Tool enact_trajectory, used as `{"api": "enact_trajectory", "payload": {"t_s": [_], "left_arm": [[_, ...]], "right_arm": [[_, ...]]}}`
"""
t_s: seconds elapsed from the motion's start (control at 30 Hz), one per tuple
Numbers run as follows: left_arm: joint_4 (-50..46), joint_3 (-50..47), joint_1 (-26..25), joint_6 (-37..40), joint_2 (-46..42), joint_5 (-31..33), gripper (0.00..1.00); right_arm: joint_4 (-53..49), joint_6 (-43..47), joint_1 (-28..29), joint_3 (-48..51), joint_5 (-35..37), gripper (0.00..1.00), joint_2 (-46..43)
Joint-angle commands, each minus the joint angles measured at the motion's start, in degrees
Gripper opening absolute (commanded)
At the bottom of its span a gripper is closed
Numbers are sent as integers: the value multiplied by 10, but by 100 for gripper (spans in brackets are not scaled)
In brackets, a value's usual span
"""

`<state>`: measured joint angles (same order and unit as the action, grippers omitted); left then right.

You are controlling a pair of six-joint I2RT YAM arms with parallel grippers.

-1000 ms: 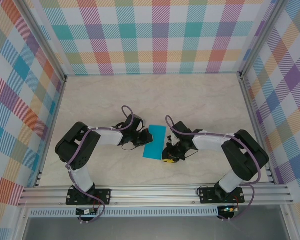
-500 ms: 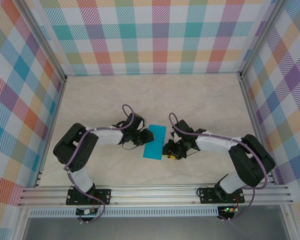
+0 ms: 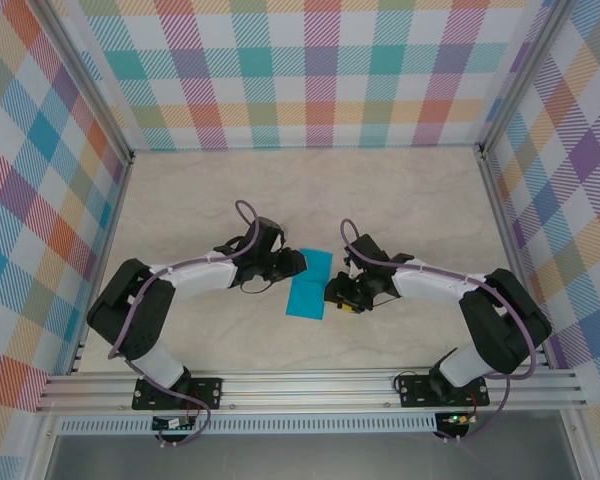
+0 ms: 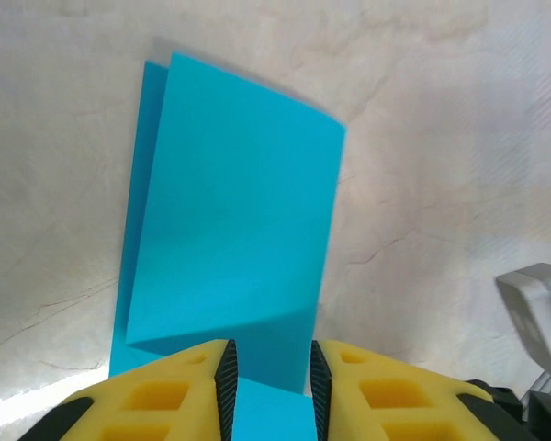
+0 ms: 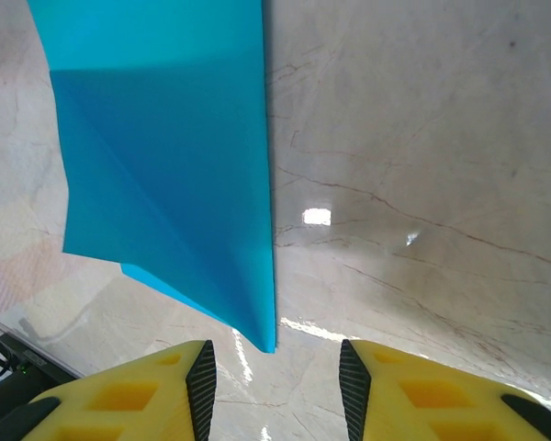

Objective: Fold a paper plane with a square sheet of paper (pick it up from the middle)
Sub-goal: Fold the triangle a second time at the center of the table, then turn over the paper at the center of the table.

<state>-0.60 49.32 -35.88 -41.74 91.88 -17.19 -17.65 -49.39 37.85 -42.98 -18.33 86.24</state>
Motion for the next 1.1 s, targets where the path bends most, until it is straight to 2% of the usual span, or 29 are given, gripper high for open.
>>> {"api": "enact_trajectory", "payload": {"t_s": [0.0, 0.2, 0.47, 0.63, 0.77, 0.93, 1.07], "left_arm": [[-20, -19, -5, 5, -44, 27, 30], [-41, -42, -3, 19, -85, 38, 30], [-60, -66, 13, 33, -124, 6, 28], [-55, -72, 34, 31, -142, -24, 28], [-41, -72, 34, 34, -157, -29, 27], [-5, -56, 33, 33, -117, -83, 24], [15, -46, 20, 26, -79, -84, 23]], "right_arm": [[-3, -19, -3, -21, 13, 43, -6], [10, -47, -4, -30, 21, 43, 8], [24, -71, -3, -73, 8, 41, 52], [37, -82, -2, -72, 13, 43, 30], [1, -69, -2, -77, 29, 46, 2], [-36, -57, -4, -74, 51, 53, -24], [-5, -49, -7, -76, 11, 53, -2]]}}
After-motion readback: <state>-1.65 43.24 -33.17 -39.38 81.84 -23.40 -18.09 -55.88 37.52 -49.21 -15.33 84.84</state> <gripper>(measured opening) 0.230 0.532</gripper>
